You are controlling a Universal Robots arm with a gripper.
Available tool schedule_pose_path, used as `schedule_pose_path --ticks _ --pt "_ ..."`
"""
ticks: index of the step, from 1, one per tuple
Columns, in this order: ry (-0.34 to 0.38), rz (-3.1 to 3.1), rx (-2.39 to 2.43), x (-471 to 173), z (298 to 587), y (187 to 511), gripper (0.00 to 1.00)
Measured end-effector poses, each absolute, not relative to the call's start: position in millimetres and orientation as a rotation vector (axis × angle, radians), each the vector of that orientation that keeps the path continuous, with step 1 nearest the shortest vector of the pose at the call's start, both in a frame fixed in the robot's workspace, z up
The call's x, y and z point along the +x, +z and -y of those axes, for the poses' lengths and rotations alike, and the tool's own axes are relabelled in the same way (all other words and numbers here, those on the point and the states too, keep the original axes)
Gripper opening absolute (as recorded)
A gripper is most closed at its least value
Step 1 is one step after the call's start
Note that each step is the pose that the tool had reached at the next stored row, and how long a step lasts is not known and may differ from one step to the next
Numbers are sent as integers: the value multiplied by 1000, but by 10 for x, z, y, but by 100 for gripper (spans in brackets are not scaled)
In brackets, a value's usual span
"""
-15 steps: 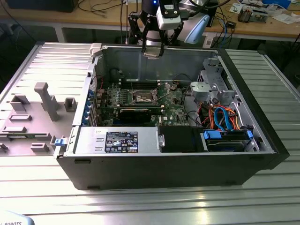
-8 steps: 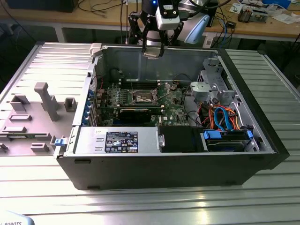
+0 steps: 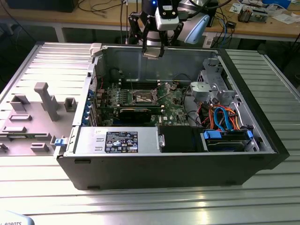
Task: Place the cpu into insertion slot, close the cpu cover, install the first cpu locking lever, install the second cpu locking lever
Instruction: 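Place the cpu into insertion slot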
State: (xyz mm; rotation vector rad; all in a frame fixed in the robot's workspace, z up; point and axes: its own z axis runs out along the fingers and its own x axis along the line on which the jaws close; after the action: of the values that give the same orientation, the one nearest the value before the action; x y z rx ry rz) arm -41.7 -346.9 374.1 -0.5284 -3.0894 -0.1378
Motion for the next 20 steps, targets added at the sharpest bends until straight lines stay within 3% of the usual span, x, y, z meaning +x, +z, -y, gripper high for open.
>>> schedule_pose_path --ticks 20 --pt "-138 3059 -703 -432 3469 3710 54"
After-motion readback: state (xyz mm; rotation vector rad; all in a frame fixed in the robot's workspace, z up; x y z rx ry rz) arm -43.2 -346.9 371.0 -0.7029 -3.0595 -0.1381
